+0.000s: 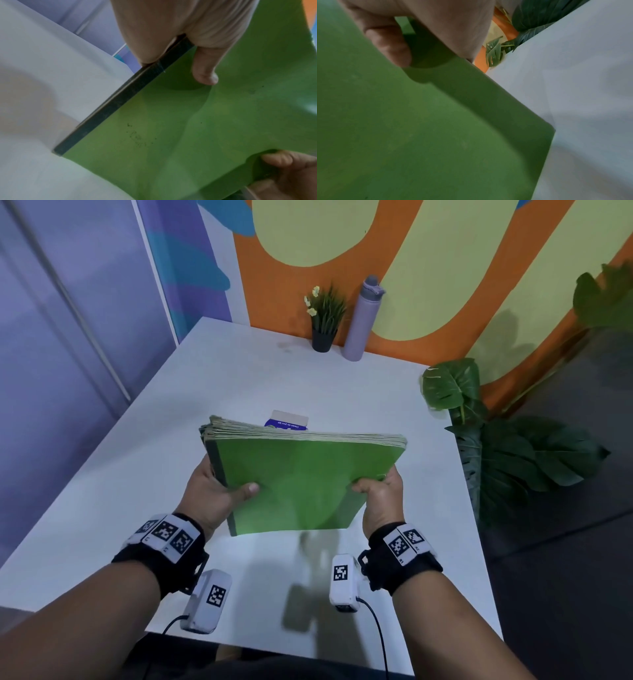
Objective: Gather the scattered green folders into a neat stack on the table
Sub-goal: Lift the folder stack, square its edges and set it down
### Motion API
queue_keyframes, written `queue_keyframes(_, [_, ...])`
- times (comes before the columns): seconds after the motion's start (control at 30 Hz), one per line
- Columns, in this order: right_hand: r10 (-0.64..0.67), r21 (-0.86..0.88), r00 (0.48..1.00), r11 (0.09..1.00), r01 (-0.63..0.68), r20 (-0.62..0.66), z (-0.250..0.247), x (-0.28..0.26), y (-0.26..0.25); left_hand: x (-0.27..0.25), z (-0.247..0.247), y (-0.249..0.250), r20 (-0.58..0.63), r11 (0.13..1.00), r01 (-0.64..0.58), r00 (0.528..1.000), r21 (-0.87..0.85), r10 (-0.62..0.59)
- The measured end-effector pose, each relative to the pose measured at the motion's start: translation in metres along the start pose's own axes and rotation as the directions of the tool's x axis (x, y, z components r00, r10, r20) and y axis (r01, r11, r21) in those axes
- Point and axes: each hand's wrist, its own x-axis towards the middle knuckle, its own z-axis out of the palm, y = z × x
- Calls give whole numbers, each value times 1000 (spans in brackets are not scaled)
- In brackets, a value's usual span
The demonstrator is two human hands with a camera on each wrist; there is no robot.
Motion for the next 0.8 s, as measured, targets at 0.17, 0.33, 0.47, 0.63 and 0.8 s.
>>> queue_keyframes(0.17, [18,-114,997,993,-9,72,-13,1,11,-1,-2,-9,-3,998,58,998,33,-58])
queue_keyframes(0.33, [42,-234,985,972,-2,167,-26,-7,29,0,2,-10,-19,996,67,998,63,-66])
queue_keyframes(0.47, [33,-393,987,919,32,157,-29,-2,32,-2,6,-10,-73,994,37,997,103,-29])
queue_keyframes(0.63, [-36,-577,992,810,100,123,-27,-1,37,-1,6,-6,-65,987,51,997,153,-42])
queue_keyframes(0.8, [-115,-576,991,806,137,76,-14,5,24,3,8,22,-132,999,2,991,41,4])
